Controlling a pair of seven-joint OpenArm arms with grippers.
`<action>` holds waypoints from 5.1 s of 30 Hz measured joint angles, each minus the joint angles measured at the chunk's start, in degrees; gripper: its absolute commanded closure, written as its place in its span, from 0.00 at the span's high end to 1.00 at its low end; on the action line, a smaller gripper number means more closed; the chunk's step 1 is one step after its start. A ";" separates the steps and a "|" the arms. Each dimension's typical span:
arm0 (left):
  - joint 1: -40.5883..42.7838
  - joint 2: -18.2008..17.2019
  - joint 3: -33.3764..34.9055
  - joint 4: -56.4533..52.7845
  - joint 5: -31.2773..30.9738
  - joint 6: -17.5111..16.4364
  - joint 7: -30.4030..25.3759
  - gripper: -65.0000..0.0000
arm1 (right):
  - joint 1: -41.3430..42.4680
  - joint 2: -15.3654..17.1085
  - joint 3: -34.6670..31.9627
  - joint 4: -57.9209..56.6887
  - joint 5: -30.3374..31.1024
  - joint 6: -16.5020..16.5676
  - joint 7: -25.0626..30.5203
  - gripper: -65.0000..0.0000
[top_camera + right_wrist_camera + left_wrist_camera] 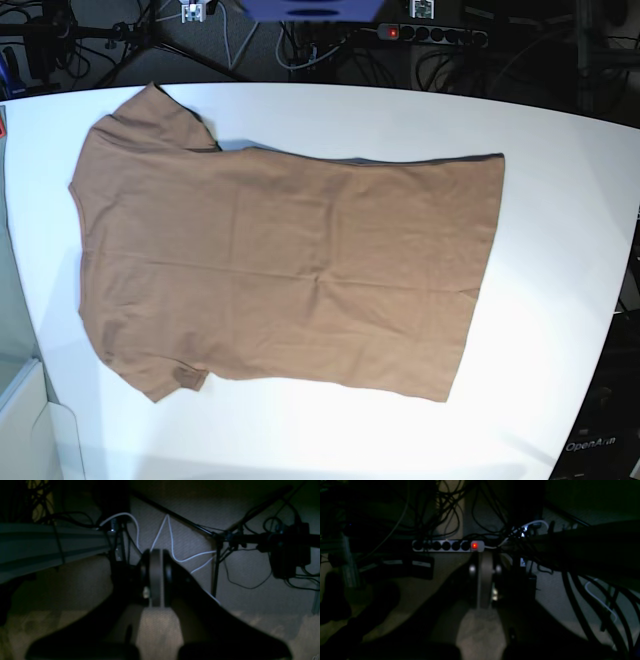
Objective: Fold the T-shirt properly
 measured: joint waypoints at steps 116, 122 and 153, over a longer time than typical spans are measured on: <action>33.16 -4.72 -4.13 81.35 -6.86 -13.81 8.61 0.34 | -35.95 3.13 0.00 86.23 -0.48 0.50 -0.87 0.20; 32.70 -4.74 -4.13 81.48 -6.88 -13.81 8.44 0.34 | -35.93 2.97 0.00 85.77 -0.42 0.44 -0.92 0.35; 32.87 -4.94 -9.18 81.70 -6.67 -14.19 14.08 0.34 | -37.24 5.62 -0.85 101.77 48.61 12.68 -21.59 0.44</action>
